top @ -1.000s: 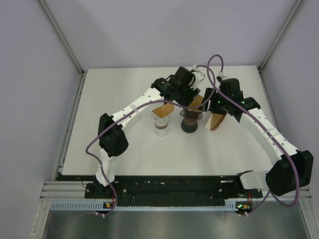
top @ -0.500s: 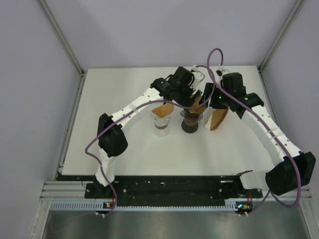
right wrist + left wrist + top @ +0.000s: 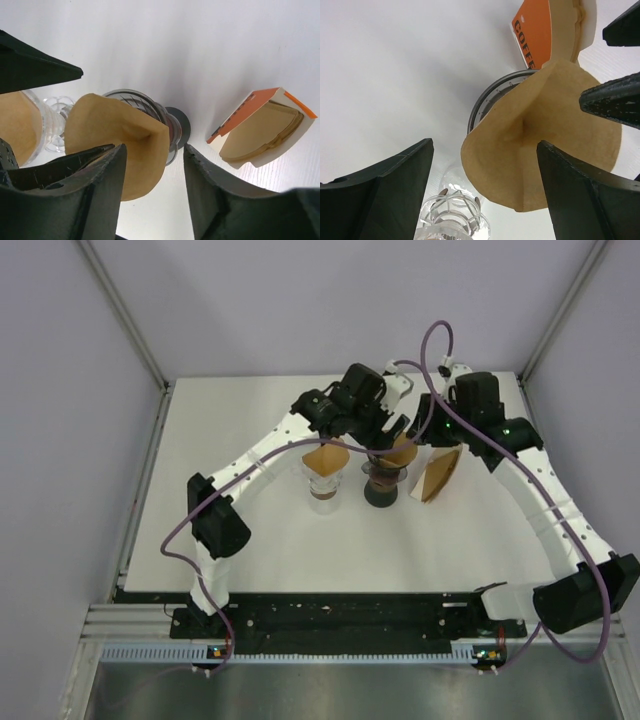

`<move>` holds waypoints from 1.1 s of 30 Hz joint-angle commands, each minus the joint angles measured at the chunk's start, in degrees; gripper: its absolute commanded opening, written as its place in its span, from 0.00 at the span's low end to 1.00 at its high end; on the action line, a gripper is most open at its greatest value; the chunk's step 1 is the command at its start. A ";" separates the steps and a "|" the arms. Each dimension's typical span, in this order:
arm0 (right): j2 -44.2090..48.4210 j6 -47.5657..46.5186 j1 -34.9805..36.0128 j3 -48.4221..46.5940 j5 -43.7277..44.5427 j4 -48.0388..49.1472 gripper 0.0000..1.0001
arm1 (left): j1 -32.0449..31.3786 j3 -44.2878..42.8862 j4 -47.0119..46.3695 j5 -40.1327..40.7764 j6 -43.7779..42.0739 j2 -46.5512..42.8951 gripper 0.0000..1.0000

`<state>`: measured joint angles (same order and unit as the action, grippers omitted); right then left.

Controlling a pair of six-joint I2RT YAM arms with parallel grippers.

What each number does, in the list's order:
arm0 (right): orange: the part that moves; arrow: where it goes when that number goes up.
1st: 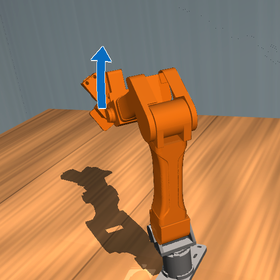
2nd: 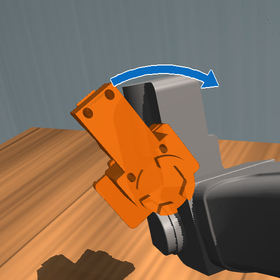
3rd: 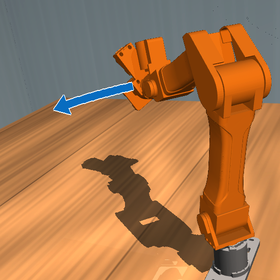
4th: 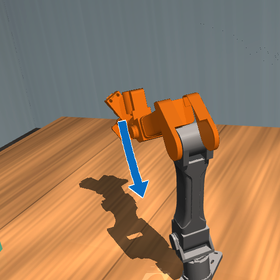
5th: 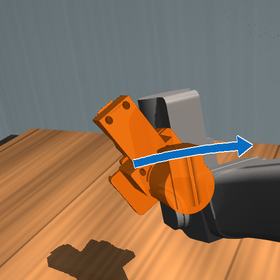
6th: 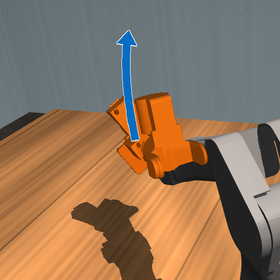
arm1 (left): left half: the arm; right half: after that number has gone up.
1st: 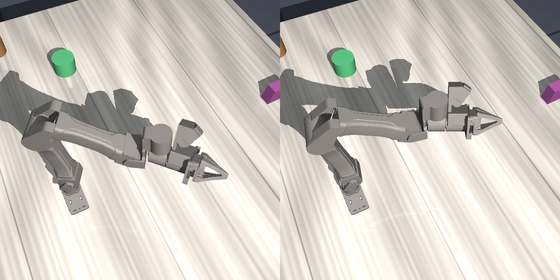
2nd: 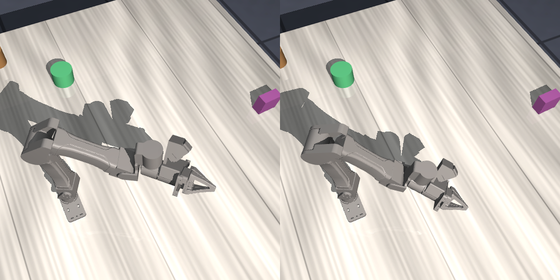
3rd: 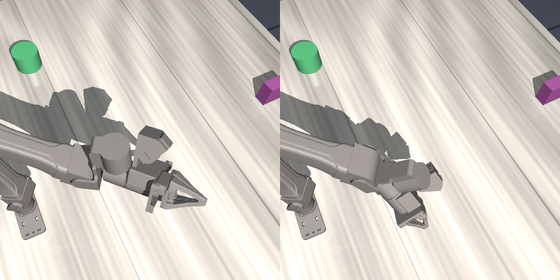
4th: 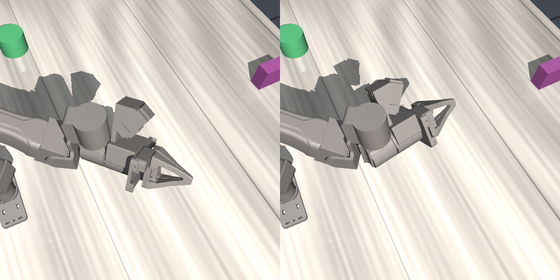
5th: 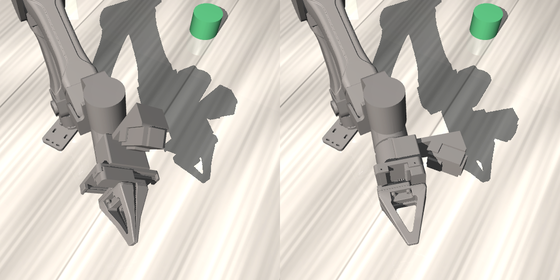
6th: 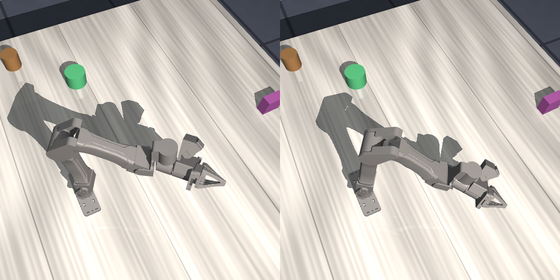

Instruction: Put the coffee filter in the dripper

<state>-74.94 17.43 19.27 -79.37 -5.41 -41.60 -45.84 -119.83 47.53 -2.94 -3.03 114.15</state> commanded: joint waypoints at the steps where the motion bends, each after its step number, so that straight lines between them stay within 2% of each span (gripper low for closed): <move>1: 2.43 -2.05 1.03 -4.39 0.14 0.12 0.44 | 0.49 -5.58 1.07 -1.80 -0.31 -3.93 0.91; 7: -0.82 -1.70 4.46 -4.65 -2.14 0.03 0.15 | 2.16 -7.17 3.44 -2.07 -0.31 -7.26 0.93; 9: -2.93 -1.87 5.95 -5.35 -2.06 -0.49 0.09 | 3.13 -6.74 4.93 -1.55 -0.75 -9.37 0.91; 11: -4.68 -1.96 7.27 -6.32 -0.92 -1.72 0.05 | 4.27 -4.46 6.25 -1.10 -1.28 -12.53 0.78; 14: -7.85 -1.96 8.50 -8.07 2.24 -4.62 0.00 | 6.02 4.39 6.79 -1.54 -2.42 -17.54 0.44; 16: -9.43 -2.05 9.12 -8.52 3.12 -5.76 0.00 | 7.17 9.07 7.92 -2.24 -2.86 -19.48 0.27; 18: -10.75 -2.31 9.91 -8.95 3.39 -6.47 0.00 | 7.96 13.20 8.72 -3.56 -3.04 -20.80 0.19; 21: -12.77 -2.31 11.14 -9.92 4.88 -7.35 0.00 | 7.96 18.56 7.67 -6.10 -2.78 -22.12 0.17; 25: -14.71 -2.14 11.76 -10.71 5.23 -7.70 0.00 | 7.96 21.30 6.97 -8.05 -3.39 -21.25 0.15; 29: -15.94 -2.05 11.67 -9.84 6.63 -7.79 0.00 | 8.66 23.49 7.05 -2.25 -3.30 -19.23 0.14; 33: -16.99 -2.14 11.76 -8.17 6.82 -7.18 0.00 | 9.37 26.84 4.95 -3.12 -3.47 -18.35 0.14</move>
<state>-90.96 15.99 30.33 -87.11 -0.21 -49.36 -37.23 -95.46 55.40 -6.66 -5.80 95.31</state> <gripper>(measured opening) 0.003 0.143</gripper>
